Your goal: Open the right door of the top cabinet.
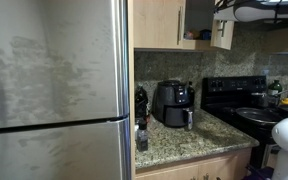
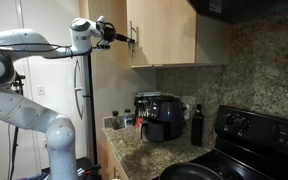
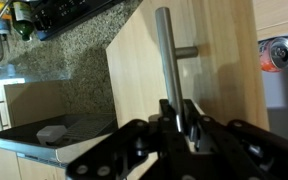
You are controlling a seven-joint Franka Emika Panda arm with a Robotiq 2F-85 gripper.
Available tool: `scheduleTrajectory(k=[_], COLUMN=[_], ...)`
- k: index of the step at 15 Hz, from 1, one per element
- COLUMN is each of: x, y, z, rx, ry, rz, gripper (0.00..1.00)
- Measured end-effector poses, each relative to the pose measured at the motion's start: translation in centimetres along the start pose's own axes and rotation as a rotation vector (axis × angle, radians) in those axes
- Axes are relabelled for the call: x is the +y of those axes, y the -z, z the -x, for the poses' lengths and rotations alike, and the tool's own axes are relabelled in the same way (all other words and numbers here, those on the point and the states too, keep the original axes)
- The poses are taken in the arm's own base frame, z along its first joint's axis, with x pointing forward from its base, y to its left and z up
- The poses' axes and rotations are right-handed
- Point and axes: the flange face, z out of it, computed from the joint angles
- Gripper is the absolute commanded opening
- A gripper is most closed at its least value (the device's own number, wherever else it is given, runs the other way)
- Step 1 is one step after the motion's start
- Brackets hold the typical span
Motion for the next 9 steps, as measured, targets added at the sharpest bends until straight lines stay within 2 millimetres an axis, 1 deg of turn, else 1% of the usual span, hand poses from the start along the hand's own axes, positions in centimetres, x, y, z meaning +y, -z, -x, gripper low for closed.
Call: scheduleTrajectory(k=[3, 5, 7, 9], x=[0.1, 0.6, 1.9, 3.8], y=[-0.1, 0.0, 0.5, 1.0], z=[-0.1, -0.2, -0.4, -0.5], rx=[0.0, -0.003, -0.014, -0.024], ry=[-0.001, -0.01, -0.013, -0.012], rz=[0.006, 0.004, -0.012, -0.034], gripper=[0.04, 0.04, 0.04, 0.04])
